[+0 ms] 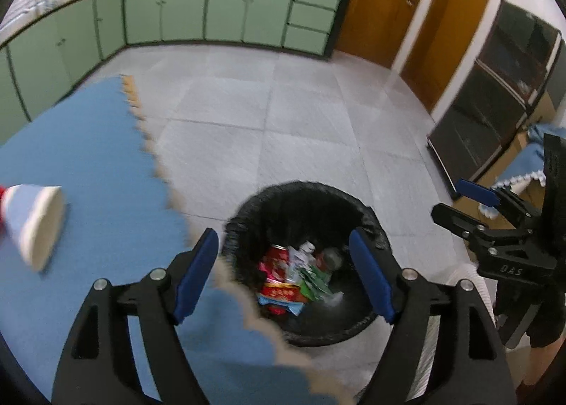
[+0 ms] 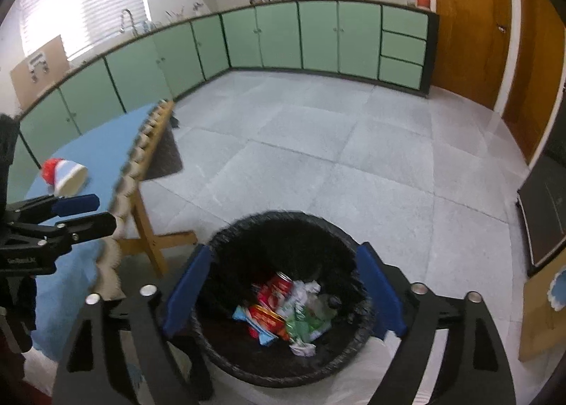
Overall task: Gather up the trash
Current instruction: 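Move both tools back over the red bag and paper cup on the cloth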
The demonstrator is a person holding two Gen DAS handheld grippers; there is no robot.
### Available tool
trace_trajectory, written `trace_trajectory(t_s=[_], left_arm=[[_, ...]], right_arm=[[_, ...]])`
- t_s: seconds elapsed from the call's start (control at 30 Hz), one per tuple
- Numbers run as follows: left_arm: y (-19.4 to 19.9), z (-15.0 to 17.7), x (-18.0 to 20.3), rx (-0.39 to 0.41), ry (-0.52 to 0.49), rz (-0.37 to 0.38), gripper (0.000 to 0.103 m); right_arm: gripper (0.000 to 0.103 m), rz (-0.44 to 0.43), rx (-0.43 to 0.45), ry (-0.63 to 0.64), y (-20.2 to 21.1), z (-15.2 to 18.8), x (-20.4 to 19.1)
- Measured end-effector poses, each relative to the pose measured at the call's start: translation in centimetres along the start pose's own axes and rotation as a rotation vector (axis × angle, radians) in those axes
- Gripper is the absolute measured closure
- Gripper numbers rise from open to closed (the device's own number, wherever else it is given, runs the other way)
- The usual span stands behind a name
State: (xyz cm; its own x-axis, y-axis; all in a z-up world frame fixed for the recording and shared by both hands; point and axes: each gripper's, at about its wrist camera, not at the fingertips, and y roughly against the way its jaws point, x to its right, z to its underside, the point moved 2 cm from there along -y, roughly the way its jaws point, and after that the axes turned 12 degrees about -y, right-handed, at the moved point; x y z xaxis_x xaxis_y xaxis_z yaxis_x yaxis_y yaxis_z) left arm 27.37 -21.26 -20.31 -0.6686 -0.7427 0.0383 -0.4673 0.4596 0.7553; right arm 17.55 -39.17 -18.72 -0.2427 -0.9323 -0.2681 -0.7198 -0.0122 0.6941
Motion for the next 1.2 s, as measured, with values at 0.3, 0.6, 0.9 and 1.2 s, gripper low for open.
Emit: trace_trajectory(t_s=[0.3,0.6,0.9,1.2], left_arm=[[8.2,3.3,-8.1,0.092,0.11,-0.208,0.025],[12.6,8.3,-16.1,0.075,0.235,-0.388,0.026],[13.8,12.4,-21.5,0.039,0.309,-0.45,0.028],[14.4,14.1,-24.3,0.044,0.362,-0.456,0.028]], right_arm=[[0.014,-0.163,0.044,0.144,0.2,-0.6,-10.6],[0.019,-0.302,0.007,0.289,-2.0,0.3,-22.3],[0.033,-0.373,-0.091,0.349,-5.7,2.1,-30.4],[0.054,-0.352,-0.193,0.366,-9.3,3.6,-33.1]])
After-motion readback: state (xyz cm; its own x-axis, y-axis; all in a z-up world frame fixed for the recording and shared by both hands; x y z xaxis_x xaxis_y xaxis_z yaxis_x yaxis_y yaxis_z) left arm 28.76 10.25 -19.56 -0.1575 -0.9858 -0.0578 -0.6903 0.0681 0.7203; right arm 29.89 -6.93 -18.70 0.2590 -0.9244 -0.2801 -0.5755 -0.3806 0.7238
